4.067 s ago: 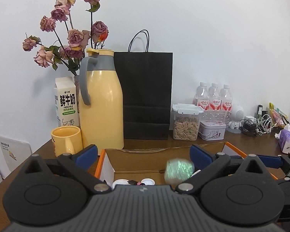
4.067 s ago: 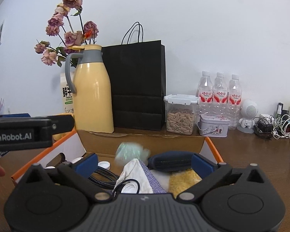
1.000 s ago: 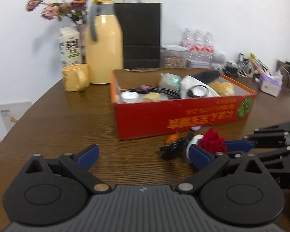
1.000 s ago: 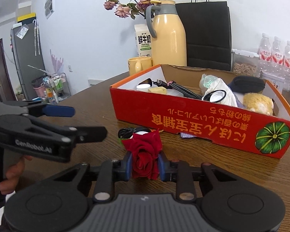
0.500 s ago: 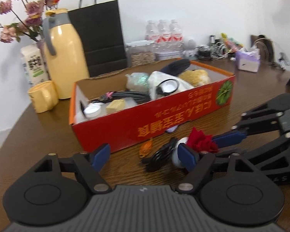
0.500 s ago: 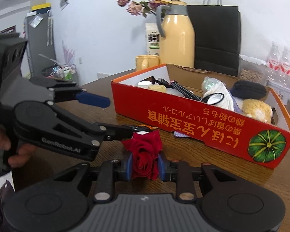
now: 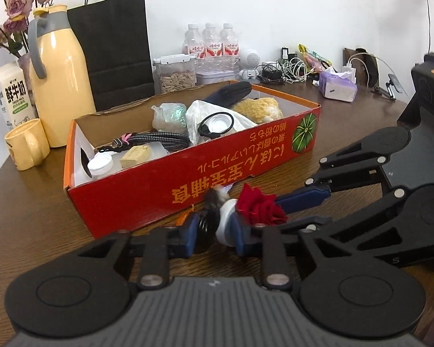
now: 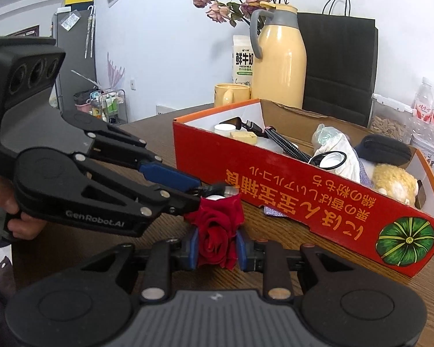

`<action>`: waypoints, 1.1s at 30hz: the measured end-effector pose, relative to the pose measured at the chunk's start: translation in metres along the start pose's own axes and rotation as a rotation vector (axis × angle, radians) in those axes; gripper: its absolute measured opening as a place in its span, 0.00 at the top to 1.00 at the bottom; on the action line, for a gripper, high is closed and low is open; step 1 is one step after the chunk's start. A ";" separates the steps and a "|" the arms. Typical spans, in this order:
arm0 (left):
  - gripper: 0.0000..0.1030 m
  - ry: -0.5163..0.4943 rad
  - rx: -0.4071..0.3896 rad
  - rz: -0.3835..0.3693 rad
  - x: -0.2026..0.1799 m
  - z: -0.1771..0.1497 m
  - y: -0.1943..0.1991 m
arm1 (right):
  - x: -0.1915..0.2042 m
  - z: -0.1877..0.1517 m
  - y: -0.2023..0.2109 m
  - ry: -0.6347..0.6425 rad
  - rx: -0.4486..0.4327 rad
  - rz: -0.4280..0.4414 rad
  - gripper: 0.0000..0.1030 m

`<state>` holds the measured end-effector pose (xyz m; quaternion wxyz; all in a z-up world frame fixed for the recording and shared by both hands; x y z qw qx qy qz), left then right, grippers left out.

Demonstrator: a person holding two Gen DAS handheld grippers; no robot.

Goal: Organize objects
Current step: 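Grasp the coiled black cable with the left gripper while the right gripper holds the rose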

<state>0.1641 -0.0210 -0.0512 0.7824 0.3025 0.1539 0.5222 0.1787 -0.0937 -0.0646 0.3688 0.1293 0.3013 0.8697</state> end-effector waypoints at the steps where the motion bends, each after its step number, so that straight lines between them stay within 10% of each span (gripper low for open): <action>1: 0.78 -0.006 0.000 0.017 -0.003 0.000 0.000 | 0.000 0.000 -0.001 -0.001 -0.001 -0.005 0.76; 18: 0.86 0.023 0.025 0.099 -0.012 -0.001 -0.008 | -0.016 -0.013 0.015 -0.114 -0.051 -0.098 0.78; 25: 0.85 0.117 -0.043 0.019 -0.001 0.004 0.005 | -0.012 -0.013 0.017 -0.097 -0.056 -0.059 0.78; 33: 0.54 0.111 -0.043 0.115 0.005 0.006 0.010 | -0.008 -0.012 0.015 -0.081 -0.049 -0.048 0.78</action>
Point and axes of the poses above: each gripper's, at about its wrist camera, not at the fingertips, and y roughly against the way its jaws point, x to its left, z to its top, the point moved 3 cm from there along -y, roughly the way its jaws point, and after that the axes turned 5 degrees about x, right-handed, at the moved point
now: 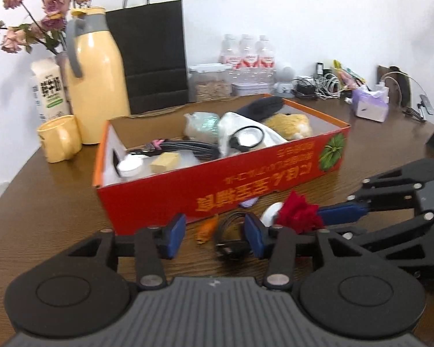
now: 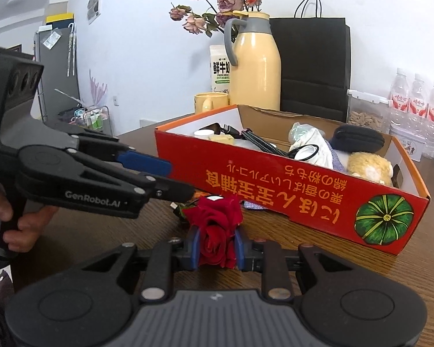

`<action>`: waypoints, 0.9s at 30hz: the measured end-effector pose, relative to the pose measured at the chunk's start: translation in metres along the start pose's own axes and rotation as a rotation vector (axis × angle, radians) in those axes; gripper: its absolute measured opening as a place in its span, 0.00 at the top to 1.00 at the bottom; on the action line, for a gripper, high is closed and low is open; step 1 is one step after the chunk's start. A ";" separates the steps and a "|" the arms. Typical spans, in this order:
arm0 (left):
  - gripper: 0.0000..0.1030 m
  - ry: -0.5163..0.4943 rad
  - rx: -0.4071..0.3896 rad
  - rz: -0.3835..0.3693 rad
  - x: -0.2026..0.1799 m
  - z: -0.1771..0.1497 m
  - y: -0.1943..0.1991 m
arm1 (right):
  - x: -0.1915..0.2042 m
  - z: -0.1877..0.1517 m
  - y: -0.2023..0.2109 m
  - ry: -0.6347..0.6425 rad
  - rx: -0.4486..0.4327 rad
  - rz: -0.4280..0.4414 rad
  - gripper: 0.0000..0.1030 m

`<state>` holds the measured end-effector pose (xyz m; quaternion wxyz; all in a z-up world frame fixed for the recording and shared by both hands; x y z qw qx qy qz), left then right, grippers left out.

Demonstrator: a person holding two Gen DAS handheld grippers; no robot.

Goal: Organize objects
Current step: 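Grasp the coiled black cable with the left gripper while the right gripper holds the rose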

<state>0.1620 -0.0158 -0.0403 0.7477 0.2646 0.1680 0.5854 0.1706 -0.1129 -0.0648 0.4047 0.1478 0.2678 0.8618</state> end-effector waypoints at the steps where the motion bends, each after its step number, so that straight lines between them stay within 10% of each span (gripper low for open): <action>1: 0.55 0.001 -0.012 -0.017 0.001 0.000 0.003 | -0.001 0.000 0.001 -0.003 -0.004 -0.002 0.78; 20: 0.87 0.047 0.080 -0.354 0.015 -0.002 -0.013 | 0.006 0.001 0.006 0.039 -0.031 0.064 0.78; 27: 0.89 0.022 0.074 -0.211 -0.005 -0.008 -0.010 | 0.007 0.001 0.004 0.047 -0.029 0.055 0.78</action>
Point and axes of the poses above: each gripper's, at about its wrist camera, not at the fingertips, and y roughly against the way its jaws point, x to its left, z to its top, the point moved 3 cm from there along -y, roughly the way its jaws point, and after that the axes turned 5 degrees about x, right-handed, at the moved point
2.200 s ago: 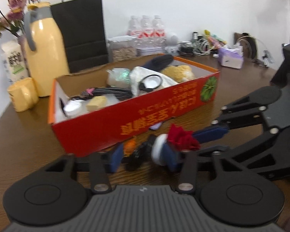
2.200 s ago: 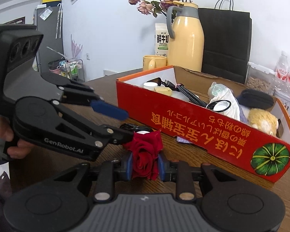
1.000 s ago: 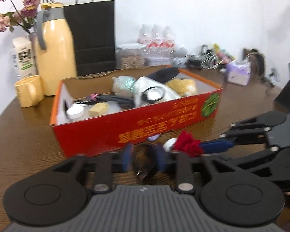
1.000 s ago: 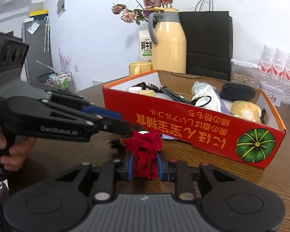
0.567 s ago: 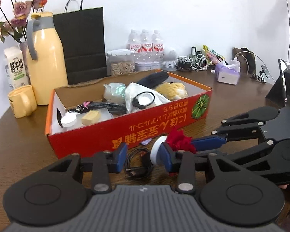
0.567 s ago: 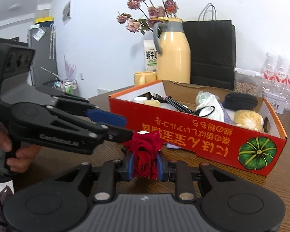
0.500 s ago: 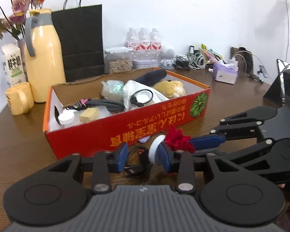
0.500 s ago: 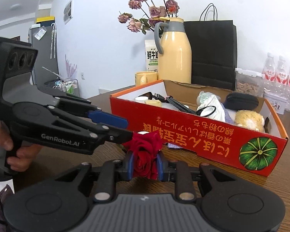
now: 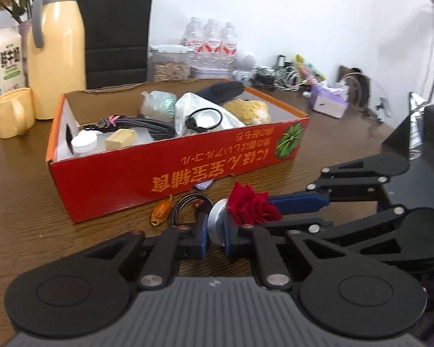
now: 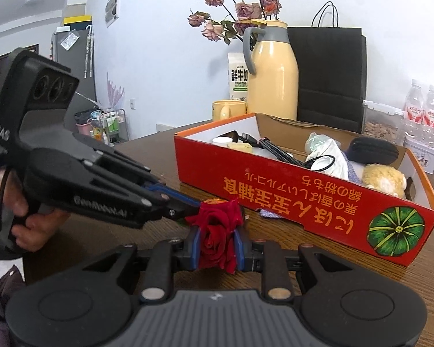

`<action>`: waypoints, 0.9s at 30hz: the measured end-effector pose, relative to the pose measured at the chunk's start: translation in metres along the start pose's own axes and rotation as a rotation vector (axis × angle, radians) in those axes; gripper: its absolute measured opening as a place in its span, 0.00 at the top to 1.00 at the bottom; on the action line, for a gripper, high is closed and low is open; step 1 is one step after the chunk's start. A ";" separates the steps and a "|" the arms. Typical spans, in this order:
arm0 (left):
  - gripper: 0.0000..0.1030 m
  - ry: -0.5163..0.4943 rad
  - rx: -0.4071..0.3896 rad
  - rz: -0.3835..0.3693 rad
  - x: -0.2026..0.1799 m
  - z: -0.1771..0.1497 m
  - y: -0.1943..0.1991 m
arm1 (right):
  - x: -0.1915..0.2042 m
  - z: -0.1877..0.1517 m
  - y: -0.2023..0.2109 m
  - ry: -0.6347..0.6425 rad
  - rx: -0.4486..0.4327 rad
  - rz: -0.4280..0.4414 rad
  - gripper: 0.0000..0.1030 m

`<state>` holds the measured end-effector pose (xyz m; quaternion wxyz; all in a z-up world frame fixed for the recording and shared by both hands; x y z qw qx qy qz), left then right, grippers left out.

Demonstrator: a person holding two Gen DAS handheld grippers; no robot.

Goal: Organize objects
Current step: 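Grasp the coiled black cable with the left gripper while the right gripper holds the rose, then release the black cable and grasp the white round disc with the left gripper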

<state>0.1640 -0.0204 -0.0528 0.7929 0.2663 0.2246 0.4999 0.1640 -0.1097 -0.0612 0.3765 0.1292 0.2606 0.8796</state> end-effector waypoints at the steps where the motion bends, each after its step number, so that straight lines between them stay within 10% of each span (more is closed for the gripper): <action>1: 0.90 -0.008 -0.005 0.025 -0.004 -0.001 -0.001 | 0.000 0.000 0.000 -0.001 -0.001 -0.006 0.79; 8: 0.94 0.015 -0.032 0.170 -0.002 -0.001 -0.004 | -0.003 -0.001 0.006 -0.018 -0.032 -0.039 0.80; 21: 0.96 0.017 -0.057 0.074 -0.007 -0.001 0.012 | -0.016 -0.004 0.015 -0.097 -0.056 -0.131 0.80; 25: 0.51 -0.065 -0.027 0.075 -0.031 -0.005 0.005 | -0.030 -0.005 0.020 -0.172 -0.071 -0.164 0.80; 27: 0.49 -0.102 -0.013 0.102 -0.041 -0.006 -0.001 | -0.033 -0.006 0.021 -0.187 -0.076 -0.177 0.80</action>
Point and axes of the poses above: each gripper's, at about its wrist camera, not at the fingertips, and y roughly against the way its jaws point, x to its left, z to its top, the point moved 3 cm from there along -y, roughly the way its jaws point, and after that the axes turned 5 degrees about x, right-handed, at the moved point
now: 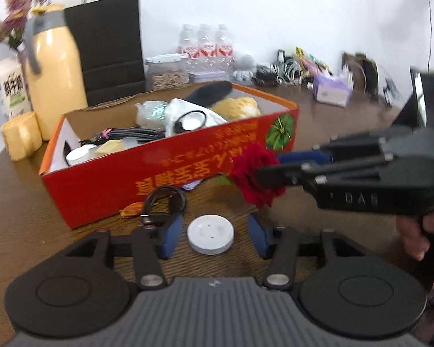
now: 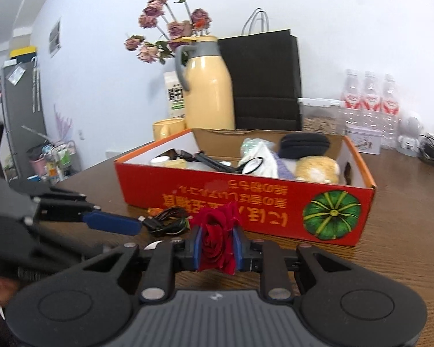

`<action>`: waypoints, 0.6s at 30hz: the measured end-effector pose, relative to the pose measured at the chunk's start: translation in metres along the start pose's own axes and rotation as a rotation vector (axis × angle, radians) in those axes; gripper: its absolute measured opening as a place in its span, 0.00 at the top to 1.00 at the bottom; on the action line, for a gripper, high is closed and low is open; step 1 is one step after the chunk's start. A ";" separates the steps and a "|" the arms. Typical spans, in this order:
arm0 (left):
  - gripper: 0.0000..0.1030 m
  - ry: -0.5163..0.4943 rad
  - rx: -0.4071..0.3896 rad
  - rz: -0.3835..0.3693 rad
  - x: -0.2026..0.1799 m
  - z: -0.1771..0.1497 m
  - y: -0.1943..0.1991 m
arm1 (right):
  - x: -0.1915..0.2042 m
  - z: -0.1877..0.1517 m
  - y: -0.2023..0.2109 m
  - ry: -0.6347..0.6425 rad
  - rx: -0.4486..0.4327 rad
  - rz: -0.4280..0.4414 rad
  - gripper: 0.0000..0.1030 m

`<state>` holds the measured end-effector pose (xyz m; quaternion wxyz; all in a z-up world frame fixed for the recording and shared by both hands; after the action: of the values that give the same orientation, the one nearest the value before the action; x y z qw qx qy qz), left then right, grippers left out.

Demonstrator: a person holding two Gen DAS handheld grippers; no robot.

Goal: Organize objects
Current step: 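Release the black cable and grasp the white round disc with the left gripper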

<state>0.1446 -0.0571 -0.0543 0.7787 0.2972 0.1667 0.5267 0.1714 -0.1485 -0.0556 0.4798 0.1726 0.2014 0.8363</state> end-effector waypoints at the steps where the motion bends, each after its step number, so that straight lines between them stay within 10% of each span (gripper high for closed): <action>1: 0.49 -0.009 0.012 0.007 -0.004 0.001 -0.004 | -0.001 0.000 0.001 -0.005 -0.003 -0.003 0.80; 6: 0.53 -0.035 0.050 0.061 -0.013 0.000 -0.019 | -0.002 -0.002 0.003 -0.006 -0.013 0.004 0.80; 11: 0.91 -0.019 0.041 0.043 -0.013 0.000 -0.017 | 0.000 -0.003 0.005 -0.003 -0.021 0.012 0.80; 18: 0.93 -0.011 0.030 0.053 -0.015 -0.002 -0.011 | 0.000 -0.004 0.008 -0.005 -0.031 0.014 0.80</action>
<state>0.1455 -0.0737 -0.0632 0.7610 0.3159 0.1625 0.5429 0.1635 -0.1528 -0.0550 0.4769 0.1689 0.1861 0.8422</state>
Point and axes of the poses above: each gripper's, at about its wrist camera, not at the fingertips, and y roughly against the way its jaws point, x to its left, z to its top, the point moved 3 cm from there along -y, roughly the way its jaws point, and after that the axes turned 5 degrees about x, right-handed, at the moved point
